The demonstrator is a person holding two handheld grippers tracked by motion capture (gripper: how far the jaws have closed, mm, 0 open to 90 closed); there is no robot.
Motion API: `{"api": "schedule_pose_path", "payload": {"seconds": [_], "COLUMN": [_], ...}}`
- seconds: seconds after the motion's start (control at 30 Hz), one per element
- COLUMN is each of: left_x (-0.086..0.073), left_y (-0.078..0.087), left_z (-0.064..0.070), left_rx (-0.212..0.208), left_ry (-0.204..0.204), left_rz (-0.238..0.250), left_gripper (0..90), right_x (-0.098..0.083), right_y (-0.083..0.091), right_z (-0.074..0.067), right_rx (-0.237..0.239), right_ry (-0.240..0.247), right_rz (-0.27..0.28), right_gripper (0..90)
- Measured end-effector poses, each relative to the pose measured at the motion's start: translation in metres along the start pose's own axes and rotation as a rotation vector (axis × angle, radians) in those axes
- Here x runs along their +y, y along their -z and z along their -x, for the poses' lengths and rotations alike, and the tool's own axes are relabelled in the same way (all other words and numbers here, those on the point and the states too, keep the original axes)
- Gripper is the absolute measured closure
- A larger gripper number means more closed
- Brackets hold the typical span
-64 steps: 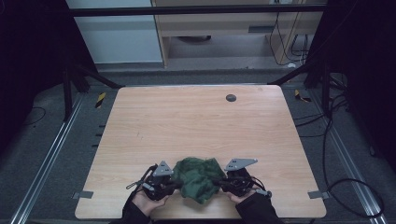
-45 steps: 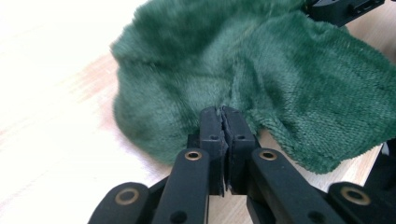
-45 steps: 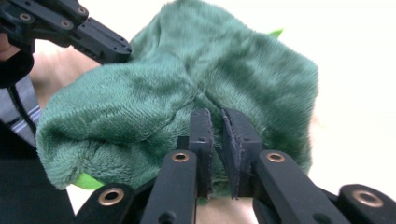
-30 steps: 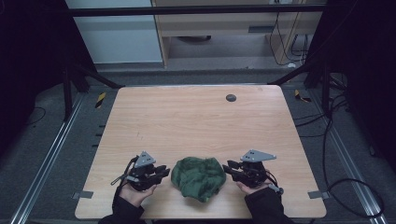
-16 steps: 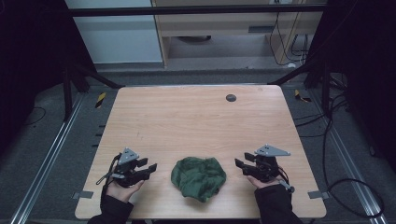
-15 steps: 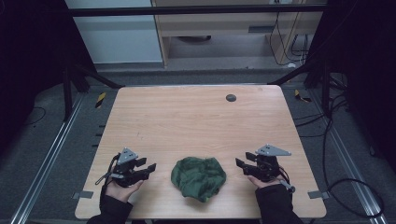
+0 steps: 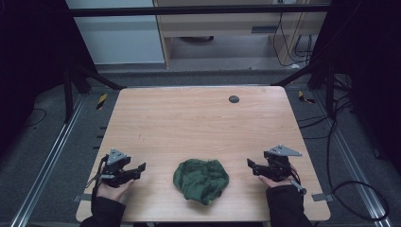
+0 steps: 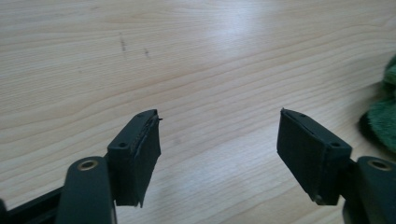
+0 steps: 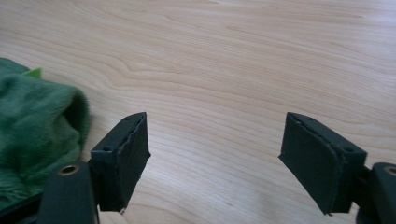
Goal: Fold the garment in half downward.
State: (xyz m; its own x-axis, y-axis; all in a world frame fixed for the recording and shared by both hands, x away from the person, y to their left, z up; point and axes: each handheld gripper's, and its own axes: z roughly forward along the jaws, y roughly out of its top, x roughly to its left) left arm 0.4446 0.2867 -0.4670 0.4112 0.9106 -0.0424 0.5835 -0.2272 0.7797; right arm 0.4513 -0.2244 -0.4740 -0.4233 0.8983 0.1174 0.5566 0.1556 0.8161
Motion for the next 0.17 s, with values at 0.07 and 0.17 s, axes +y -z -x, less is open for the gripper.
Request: {"api": "schedule_pose_path", "payload": {"seconds": [0.07,0.17], "left_x": [-0.0008,-0.0017], "left_y": [0.0000,0.0003], "left_z": [-0.0035,-0.0089], "left_rx": [0.013,0.032], "left_ry": [0.009,0.022], "left_rz": [0.001,0.002], "left_gripper": [27.4,25.8], "right_x": [-0.0010,-0.0022], "right_y": [0.0005,0.0019], "right_z": [0.0038,0.0092], "right_rx": [-0.017,-0.033], "right_ry": [-0.006,-0.016], "right_rz": [-0.003,0.002], "right_gripper": [22.0,20.7]}}
